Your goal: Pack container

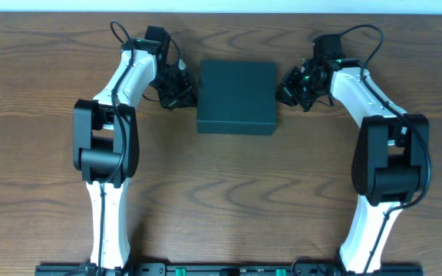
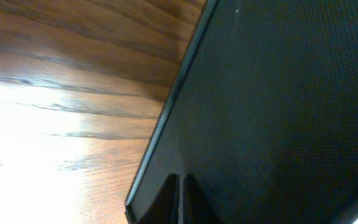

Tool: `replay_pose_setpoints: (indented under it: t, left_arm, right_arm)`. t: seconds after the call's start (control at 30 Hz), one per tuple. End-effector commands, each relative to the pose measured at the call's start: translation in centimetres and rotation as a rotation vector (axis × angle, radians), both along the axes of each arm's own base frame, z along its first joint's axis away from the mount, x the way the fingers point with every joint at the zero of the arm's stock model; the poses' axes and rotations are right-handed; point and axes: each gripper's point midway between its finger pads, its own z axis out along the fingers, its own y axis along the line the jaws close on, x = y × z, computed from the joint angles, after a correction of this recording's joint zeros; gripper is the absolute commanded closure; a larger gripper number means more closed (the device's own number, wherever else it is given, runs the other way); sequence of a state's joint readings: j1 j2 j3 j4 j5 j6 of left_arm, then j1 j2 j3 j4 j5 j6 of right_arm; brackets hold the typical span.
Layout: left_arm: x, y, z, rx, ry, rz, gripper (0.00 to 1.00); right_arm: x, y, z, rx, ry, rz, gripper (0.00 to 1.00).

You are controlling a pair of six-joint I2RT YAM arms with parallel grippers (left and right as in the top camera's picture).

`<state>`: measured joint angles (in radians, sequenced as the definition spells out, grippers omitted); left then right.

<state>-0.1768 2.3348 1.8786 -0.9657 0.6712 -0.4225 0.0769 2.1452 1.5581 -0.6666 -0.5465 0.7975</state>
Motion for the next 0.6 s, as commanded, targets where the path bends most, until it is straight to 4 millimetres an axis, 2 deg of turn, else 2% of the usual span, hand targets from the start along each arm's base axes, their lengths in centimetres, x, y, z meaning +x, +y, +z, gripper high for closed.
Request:
replay_pose_setpoints:
  t: [0.0,0.17,0.37,0.57]
  left_arm:
    - [-1.3,-3.0,0.7,-0.060,0.020,-0.050,0.94]
    - [-1.4,-3.5,0.5,-0.049,0.012,-0.062,0.94]
    - [-0.7,-2.0,0.2,-0.018,0.007,-0.030,0.94]
    - [-0.5,-1.3,0.2,-0.016,0.007,-0.016,0.94]
  right_arm:
    - [0.0,-0.3,-0.2,0.008,0.012,-0.014,0.99]
    - [-0.2,-0.4,-0.3,0.006,0.014,-0.007,0.99]
    - [-1.3,0.4,-0.5,0.002,0.055,0.012,0.99]
    - [-1.3,1.8,-0.4,0.003,0.036,0.041,0.98]
